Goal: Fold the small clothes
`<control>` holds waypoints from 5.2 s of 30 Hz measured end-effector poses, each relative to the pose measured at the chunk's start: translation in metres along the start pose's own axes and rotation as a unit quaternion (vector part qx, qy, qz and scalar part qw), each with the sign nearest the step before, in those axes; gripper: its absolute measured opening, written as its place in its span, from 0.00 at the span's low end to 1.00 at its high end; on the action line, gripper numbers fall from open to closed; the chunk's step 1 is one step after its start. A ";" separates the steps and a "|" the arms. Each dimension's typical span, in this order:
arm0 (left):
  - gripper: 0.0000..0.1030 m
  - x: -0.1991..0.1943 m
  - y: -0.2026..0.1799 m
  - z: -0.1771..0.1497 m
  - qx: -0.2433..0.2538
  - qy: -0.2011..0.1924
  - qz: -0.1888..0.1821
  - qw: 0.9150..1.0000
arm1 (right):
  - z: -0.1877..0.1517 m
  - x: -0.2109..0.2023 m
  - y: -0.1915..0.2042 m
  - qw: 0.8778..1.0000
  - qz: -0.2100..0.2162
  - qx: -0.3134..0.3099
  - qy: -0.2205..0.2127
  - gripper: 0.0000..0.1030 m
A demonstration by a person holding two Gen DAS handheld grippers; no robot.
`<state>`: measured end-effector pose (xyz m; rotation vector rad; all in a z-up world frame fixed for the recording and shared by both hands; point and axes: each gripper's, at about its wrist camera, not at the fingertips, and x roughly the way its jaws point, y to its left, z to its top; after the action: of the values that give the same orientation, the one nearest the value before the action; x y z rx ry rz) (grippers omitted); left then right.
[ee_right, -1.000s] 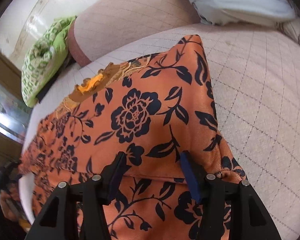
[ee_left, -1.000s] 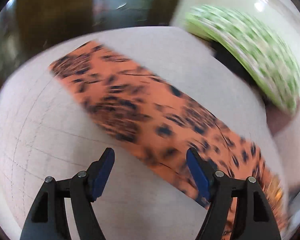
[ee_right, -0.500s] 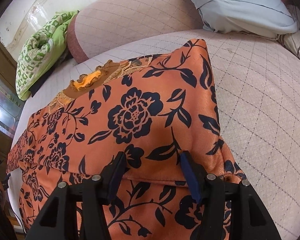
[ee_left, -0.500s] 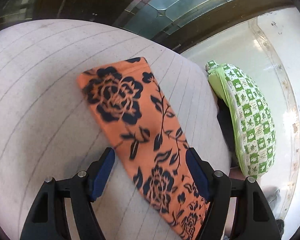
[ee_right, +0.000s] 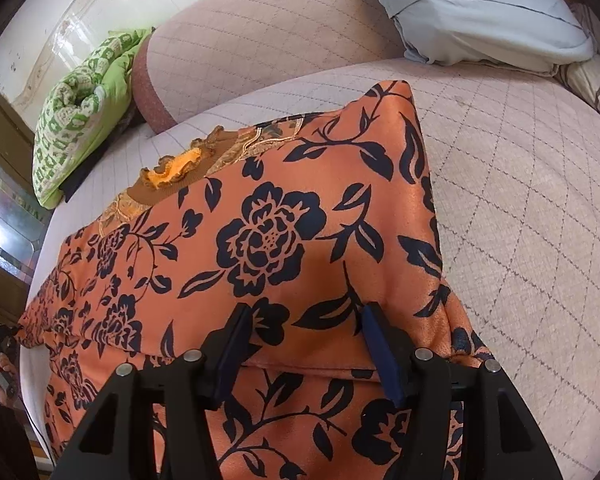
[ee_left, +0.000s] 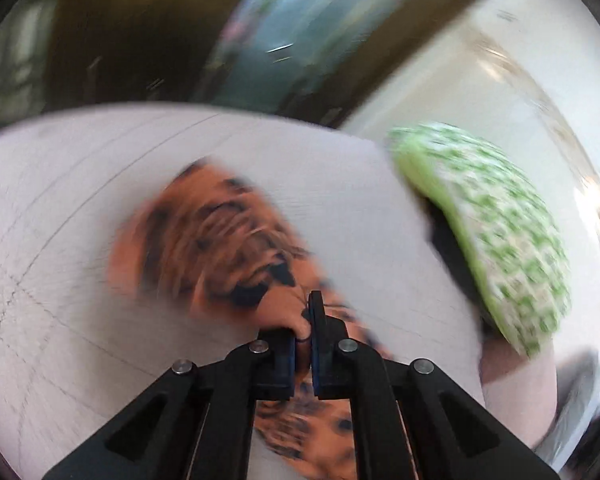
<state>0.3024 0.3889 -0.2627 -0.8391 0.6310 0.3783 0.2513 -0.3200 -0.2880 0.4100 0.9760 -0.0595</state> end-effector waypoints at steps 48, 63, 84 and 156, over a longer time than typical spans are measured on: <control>0.83 0.028 -0.193 -0.227 0.352 0.208 0.104 0.906 | -0.041 0.003 0.151 0.936 -0.130 -0.321 -0.066 0.67; 0.85 0.032 -0.216 -0.242 0.460 0.157 0.129 0.864 | 0.010 0.001 0.008 0.999 0.022 0.040 0.021 0.10; 0.85 0.016 -0.237 -0.241 0.464 0.149 0.091 0.869 | 0.023 0.013 0.000 0.999 -0.012 0.026 0.027 0.20; 0.96 -0.383 -0.155 -0.283 0.509 -0.036 -0.011 0.860 | -0.211 -0.310 0.107 0.959 0.080 -0.187 -0.196 0.75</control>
<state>-0.0060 0.0461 -0.0680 0.1893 0.6387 0.0132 -0.0663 -0.1860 -0.1058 0.1179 0.5424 0.1846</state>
